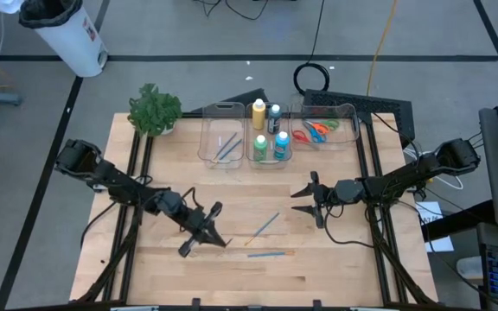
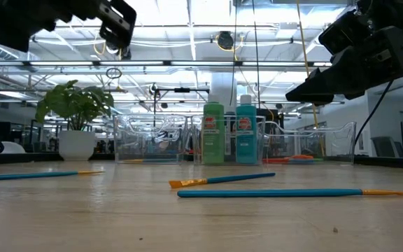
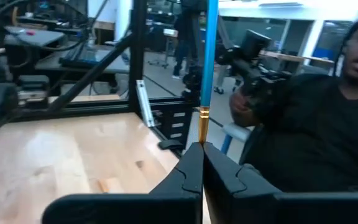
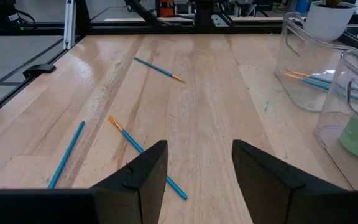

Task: Pick & Place Paint Supplies
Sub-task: Put the blue paint brush into the left transparent bin

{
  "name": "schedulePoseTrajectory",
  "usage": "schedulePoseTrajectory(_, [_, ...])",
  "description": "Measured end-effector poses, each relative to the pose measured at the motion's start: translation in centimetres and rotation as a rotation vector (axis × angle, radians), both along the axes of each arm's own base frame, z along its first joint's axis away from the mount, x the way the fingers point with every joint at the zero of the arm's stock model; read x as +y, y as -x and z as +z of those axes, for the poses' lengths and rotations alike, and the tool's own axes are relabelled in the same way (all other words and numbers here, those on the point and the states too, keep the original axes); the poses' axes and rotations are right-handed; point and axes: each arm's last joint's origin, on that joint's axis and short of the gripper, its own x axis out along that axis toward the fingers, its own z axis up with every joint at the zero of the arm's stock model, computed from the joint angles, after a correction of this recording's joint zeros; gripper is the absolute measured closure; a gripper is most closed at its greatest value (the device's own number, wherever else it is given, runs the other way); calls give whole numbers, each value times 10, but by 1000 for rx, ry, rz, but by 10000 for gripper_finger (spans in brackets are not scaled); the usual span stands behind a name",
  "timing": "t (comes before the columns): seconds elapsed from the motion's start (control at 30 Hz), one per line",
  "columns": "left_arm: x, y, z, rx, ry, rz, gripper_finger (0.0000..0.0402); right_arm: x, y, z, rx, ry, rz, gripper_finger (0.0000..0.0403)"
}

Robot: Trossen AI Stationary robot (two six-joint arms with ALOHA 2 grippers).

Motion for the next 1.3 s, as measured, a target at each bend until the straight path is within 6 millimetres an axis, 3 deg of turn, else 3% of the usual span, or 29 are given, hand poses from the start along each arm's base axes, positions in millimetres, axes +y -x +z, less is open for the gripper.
schedulePoseTrajectory(0.4, [-30,11,13,-147,-51,-92,401,0,0,0,0,-2,-1,232])
schedulePoseTrajectory(1.3, [-26,7,10,-121,-81,101,400,0,0,0,1,-2,-1,232])
